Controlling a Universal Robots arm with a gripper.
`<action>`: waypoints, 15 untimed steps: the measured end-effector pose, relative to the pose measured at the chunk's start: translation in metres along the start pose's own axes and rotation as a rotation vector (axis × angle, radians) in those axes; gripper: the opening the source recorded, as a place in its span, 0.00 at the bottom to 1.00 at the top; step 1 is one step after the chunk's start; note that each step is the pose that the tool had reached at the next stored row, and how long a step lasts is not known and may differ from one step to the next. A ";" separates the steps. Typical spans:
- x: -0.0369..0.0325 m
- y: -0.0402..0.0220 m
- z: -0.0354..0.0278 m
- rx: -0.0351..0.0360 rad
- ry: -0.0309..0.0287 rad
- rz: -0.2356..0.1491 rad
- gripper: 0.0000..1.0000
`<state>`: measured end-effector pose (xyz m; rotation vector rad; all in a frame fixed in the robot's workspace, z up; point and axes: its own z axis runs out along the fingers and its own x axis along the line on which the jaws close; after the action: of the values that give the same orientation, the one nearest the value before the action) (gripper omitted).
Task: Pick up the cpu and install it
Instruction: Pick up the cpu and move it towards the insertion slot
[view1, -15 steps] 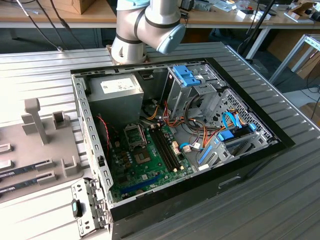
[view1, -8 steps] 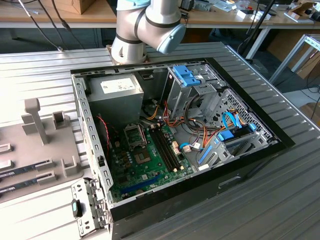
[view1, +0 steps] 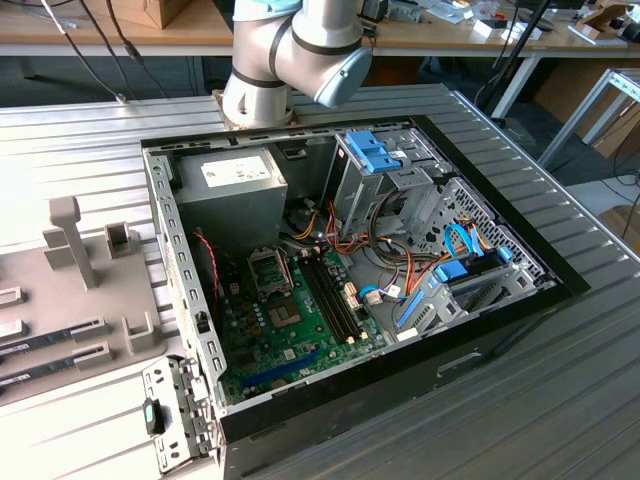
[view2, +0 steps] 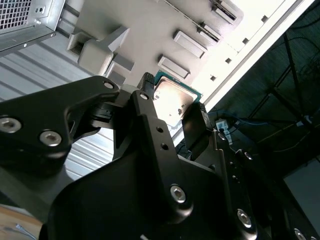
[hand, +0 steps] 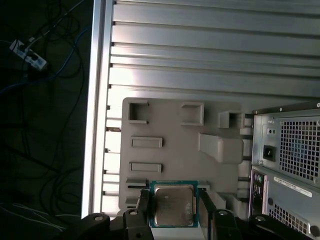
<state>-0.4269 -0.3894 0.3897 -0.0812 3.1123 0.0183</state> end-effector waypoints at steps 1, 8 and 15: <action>-0.0013 -0.0001 0.0001 -0.0001 -0.0001 0.000 0.47; -0.0134 -0.0011 0.0006 -0.0001 -0.0001 0.000 0.47; -0.0272 -0.0021 0.0012 -0.0001 -0.0001 0.000 0.47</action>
<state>-0.3996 -0.3900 0.3893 -0.0812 3.1122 0.0184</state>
